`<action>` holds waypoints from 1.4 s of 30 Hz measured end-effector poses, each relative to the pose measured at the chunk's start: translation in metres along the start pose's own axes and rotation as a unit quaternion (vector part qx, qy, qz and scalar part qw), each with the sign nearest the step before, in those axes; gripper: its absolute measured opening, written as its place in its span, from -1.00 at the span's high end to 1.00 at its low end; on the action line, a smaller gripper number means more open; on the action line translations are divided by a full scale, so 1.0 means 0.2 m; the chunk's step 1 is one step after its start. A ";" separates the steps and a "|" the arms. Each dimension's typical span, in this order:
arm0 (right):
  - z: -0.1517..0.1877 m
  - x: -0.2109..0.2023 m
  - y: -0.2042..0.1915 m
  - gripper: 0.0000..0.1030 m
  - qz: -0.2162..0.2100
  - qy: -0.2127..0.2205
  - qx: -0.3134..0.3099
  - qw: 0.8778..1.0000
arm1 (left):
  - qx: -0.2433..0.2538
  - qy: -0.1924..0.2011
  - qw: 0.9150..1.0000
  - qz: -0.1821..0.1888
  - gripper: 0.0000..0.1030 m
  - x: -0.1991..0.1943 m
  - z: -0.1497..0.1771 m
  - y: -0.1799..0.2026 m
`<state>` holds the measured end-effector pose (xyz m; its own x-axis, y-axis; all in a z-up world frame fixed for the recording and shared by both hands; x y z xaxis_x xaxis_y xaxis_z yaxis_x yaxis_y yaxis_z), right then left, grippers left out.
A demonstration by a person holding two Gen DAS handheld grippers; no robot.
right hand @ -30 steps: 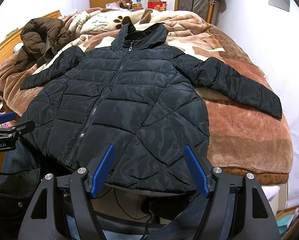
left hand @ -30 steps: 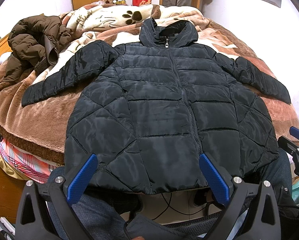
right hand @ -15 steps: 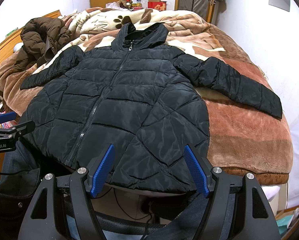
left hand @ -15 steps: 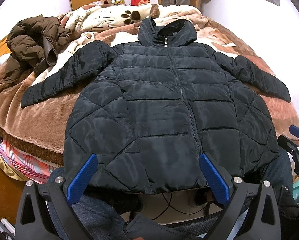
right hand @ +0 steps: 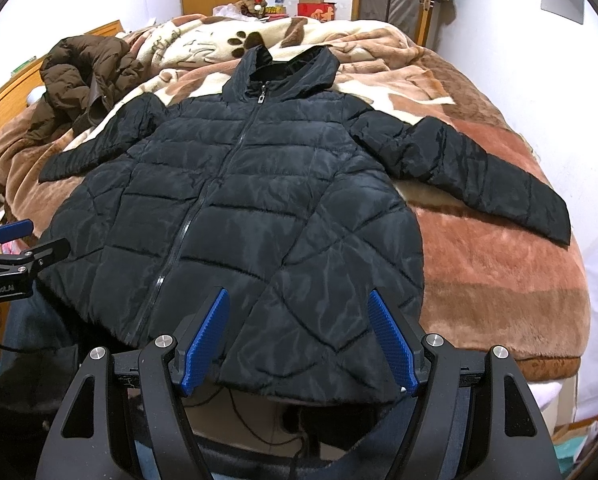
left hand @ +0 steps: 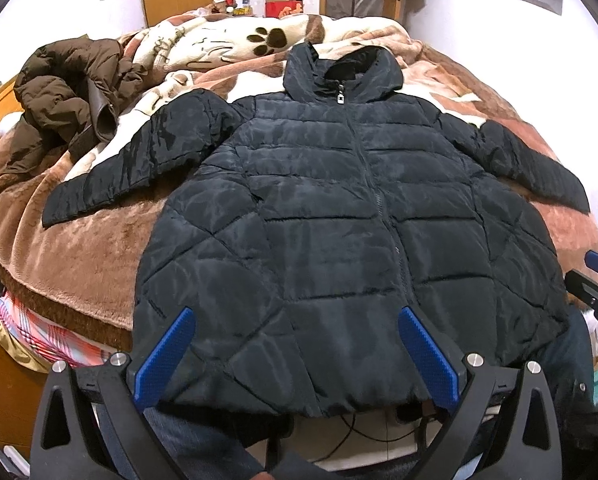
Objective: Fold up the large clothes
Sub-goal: 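Grasp the jacket sleeve nearest the left tool with the left tool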
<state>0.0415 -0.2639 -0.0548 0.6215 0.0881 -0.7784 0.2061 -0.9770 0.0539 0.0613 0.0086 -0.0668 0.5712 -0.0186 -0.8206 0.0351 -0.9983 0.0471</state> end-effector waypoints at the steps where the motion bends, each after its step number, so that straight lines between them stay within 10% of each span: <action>1: -0.01 0.01 0.00 -0.39 -0.004 0.001 0.001 1.000 | -0.003 0.001 1.000 0.001 -0.99 0.01 -0.02 -0.02; 26: -0.53 0.61 -0.22 -0.48 -0.028 -0.032 -0.068 0.997 | -0.160 -0.016 0.986 -0.052 -0.89 0.59 -0.43 -1.01; 42: -0.58 0.94 -0.19 -0.48 -0.003 -0.071 -0.066 0.995 | -0.294 -0.008 0.950 -0.104 -0.80 0.94 -0.46 -1.69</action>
<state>0.2385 -0.1884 -0.1305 0.5082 0.0562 -0.8594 0.3134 -0.9415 0.1238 0.2320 0.3479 -0.1840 0.4897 0.1712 -0.8549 0.6004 -0.7772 0.1882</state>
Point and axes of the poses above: each gripper's, at about its wrist camera, not at the fingertips, and x roughly the way its jaws point, y to its right, z to its underside, the point moved 7 cm from there along x, roughly the way its jaws point, and after that the axes turned 2 degrees about z, right-handed, at the moved point
